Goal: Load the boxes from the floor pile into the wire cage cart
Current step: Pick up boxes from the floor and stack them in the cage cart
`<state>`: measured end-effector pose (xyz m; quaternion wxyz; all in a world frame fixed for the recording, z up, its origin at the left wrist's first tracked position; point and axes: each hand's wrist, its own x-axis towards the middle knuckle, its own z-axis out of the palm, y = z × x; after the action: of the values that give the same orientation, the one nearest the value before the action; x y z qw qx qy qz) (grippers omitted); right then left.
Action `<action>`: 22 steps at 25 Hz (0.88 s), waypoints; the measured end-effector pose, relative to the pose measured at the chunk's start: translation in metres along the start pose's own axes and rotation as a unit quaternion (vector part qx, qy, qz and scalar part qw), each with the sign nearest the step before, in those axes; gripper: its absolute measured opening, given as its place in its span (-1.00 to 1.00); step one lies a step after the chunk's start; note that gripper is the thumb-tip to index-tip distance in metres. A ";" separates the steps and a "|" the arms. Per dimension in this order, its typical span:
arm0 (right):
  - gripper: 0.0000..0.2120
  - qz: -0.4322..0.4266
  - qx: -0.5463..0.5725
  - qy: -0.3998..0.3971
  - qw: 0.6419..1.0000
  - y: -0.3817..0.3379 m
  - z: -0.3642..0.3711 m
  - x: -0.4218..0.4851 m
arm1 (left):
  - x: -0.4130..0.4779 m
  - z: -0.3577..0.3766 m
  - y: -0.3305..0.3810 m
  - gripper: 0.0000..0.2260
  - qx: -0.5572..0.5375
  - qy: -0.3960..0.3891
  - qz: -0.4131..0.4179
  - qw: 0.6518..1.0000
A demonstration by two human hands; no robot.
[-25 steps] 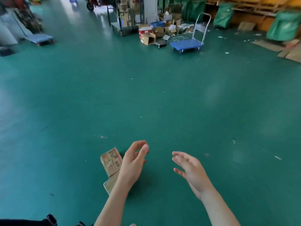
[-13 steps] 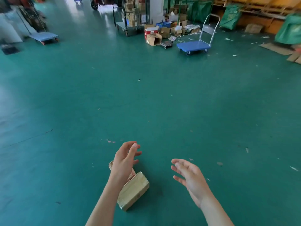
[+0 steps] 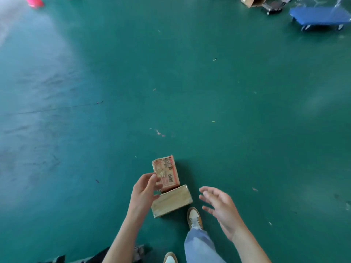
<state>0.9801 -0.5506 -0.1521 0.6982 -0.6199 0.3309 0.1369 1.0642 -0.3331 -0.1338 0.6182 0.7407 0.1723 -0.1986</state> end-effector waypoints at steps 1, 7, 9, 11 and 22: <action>-0.84 0.008 -0.021 -0.018 1.000 -0.007 0.002 0.023 | 0.016 0.003 -0.003 -0.83 0.002 0.016 -0.015 1.000; -0.84 0.032 -0.134 -0.079 0.987 -0.027 -0.001 0.164 | 0.115 0.028 -0.031 -0.82 -0.009 0.075 -0.098 0.992; -0.84 0.051 -0.169 -0.093 0.980 -0.012 0.002 0.207 | 0.146 0.036 -0.053 -0.82 -0.016 0.086 -0.125 0.988; -0.83 0.070 -0.205 -0.101 0.971 0.015 0.007 0.246 | 0.175 0.042 -0.083 -0.82 -0.017 0.091 -0.157 0.983; -0.65 0.221 -0.318 -0.078 0.919 0.254 0.043 0.444 | 0.336 0.041 -0.373 -0.66 0.110 0.091 -0.305 0.942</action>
<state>1.1696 -0.5573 -0.6288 0.4400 -0.7079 0.3430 0.4332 1.1639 -0.3042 -0.6266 0.4243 0.7311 0.4228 -0.3268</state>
